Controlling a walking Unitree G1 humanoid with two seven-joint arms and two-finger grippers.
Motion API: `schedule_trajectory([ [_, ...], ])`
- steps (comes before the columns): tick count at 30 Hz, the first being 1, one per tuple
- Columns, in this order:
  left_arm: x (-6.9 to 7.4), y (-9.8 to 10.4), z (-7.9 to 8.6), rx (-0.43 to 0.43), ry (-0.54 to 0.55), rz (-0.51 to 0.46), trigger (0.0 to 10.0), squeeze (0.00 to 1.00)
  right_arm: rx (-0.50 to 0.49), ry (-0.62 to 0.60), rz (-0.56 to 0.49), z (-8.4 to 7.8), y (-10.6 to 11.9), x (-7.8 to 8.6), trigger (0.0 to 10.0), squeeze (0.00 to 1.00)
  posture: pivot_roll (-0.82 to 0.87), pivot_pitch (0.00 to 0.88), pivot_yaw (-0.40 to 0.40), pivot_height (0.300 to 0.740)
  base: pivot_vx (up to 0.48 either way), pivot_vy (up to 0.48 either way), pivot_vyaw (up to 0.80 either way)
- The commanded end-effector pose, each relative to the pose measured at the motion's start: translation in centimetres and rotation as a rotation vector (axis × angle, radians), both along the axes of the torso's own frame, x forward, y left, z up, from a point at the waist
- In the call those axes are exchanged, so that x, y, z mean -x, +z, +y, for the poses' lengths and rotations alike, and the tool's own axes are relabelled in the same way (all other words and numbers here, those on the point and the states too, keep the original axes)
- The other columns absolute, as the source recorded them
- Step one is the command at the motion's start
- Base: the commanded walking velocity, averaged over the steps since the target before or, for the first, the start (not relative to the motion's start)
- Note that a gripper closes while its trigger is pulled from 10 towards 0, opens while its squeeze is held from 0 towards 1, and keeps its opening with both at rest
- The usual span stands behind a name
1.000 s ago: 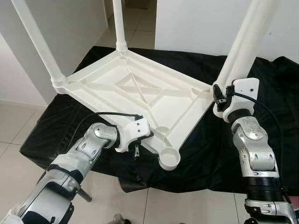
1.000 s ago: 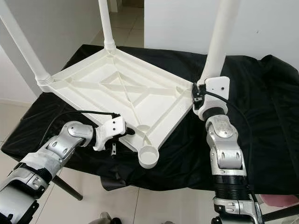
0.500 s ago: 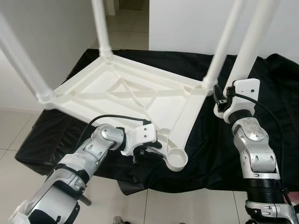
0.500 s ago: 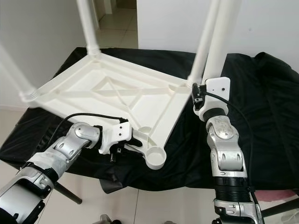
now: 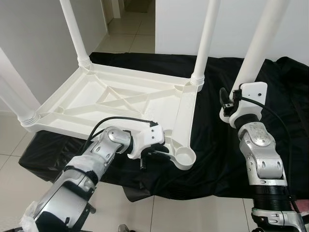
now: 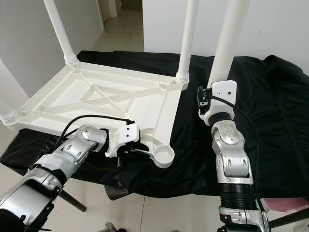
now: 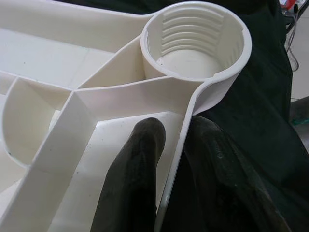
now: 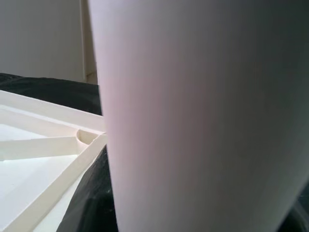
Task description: Building children table
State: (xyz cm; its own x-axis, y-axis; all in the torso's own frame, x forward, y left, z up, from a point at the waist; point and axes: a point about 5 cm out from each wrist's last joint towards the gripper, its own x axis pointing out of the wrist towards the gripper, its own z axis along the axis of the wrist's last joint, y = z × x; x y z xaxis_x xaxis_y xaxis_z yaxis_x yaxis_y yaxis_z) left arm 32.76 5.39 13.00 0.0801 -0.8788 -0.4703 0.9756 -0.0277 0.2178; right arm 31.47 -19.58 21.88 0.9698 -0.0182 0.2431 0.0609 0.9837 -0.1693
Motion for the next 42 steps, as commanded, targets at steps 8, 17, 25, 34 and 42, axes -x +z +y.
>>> schedule_trajectory([
  [8,-2.5,2.6,0.1,0.179,0.291,-0.11,10.0,0.93,-0.045,-0.025,-0.004,-0.2,-0.2,0.1,10.0,0.0,-0.08,0.051,0.083,0.74,0.0,0.0,0.0],
  [17,-3.0,4.7,1.4,0.298,0.348,-0.108,10.0,0.11,-0.133,0.005,0.004,0.4,-0.5,0.3,10.0,0.0,-0.06,0.069,0.073,0.74,0.0,0.0,0.0],
  [25,-2.5,5.1,4.3,0.335,0.381,-0.115,10.0,0.0,-0.11,0.002,0.001,0.8,-0.6,0.2,10.0,0.0,-0.04,0.071,0.061,0.74,0.0,0.0,0.0],
  [34,0.5,1.5,3.9,0.195,0.232,-0.041,10.0,0.0,-0.107,0.026,0.006,1.1,-0.4,-0.5,10.0,0.0,-0.02,0.07,0.037,0.74,0.0,0.0,0.0],
  [42,0.5,0.7,3.6,0.175,0.264,0.003,10.0,0.0,-0.103,0.023,0.006,0.8,-0.2,-0.6,10.0,0.0,-0.02,0.073,0.031,0.74,0.0,0.0,0.0],
])
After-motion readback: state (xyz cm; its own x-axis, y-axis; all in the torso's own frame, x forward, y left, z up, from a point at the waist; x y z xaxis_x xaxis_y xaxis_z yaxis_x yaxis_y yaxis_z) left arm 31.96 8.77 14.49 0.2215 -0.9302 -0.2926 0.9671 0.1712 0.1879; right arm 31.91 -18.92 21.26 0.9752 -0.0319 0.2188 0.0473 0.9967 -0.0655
